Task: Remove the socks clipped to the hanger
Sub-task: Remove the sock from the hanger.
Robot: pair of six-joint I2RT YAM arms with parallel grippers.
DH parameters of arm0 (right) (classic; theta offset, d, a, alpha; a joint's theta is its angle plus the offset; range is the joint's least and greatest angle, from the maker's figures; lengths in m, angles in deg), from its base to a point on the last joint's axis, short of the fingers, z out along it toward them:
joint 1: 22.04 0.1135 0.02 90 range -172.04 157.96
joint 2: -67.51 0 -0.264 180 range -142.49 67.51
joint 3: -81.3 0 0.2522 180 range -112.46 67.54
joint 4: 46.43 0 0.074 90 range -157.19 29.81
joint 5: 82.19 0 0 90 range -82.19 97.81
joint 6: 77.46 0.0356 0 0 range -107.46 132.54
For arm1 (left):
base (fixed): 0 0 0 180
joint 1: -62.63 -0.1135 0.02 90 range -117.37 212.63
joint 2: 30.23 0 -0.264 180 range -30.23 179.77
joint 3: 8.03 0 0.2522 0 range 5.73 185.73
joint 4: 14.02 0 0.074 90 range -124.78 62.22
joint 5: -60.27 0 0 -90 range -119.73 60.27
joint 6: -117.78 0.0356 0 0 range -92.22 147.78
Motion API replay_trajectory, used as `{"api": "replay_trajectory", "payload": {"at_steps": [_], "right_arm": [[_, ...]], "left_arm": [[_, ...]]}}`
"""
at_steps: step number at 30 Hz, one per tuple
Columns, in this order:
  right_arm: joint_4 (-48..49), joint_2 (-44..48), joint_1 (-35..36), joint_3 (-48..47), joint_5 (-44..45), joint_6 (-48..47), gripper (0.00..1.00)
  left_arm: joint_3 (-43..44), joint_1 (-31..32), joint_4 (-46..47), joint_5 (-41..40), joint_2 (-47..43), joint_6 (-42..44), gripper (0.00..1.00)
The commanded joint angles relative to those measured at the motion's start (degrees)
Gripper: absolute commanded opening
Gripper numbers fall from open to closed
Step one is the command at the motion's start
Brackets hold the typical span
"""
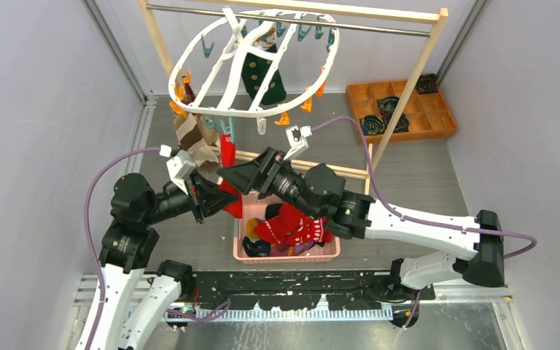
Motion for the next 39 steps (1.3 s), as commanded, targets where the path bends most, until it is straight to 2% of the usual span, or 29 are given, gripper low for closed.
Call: {"api": "replay_trajectory", "payload": {"at_steps": [1, 5, 9, 13, 22, 30, 33, 39], "right_arm": [[-10.3, 3.4, 4.8, -4.9, 19.1, -13.7, 0.81], [-10.9, 2.4, 5.2, -6.9, 23.5, -15.8, 0.84], [-12.2, -1.1, 7.9, -12.9, 31.9, -23.1, 0.85], [-14.7, -6.6, 9.7, -21.4, 36.0, -30.8, 0.83], [-18.6, -13.8, 9.4, -31.7, 35.8, -36.4, 0.80], [-32.6, -17.1, 3.0, -40.7, 23.5, -32.5, 0.78], [-36.5, -18.2, 2.6, -43.7, 23.3, -32.6, 0.76], [-37.2, -19.2, 1.5, -44.4, 22.1, -31.1, 0.72]], "left_arm": [[-0.6, 0.2, -0.3, -0.6, 0.9, 1.9, 0.00], [-1.0, 0.8, -2.0, -0.4, 0.6, 4.6, 0.00], [-1.3, 2.4, -4.8, -1.7, 0.1, 9.1, 0.00], [-1.3, 4.5, -6.2, -3.7, 0.0, 13.7, 0.00], [0.3, 7.6, -7.1, -6.3, 0.3, 20.1, 0.00], [0.0, 8.3, -7.3, -7.8, -0.9, 22.2, 0.00], [0.1, 8.4, -7.5, -8.5, -0.8, 22.5, 0.00], [0.0, 8.9, -7.5, -9.2, -0.8, 23.1, 0.00]]}}
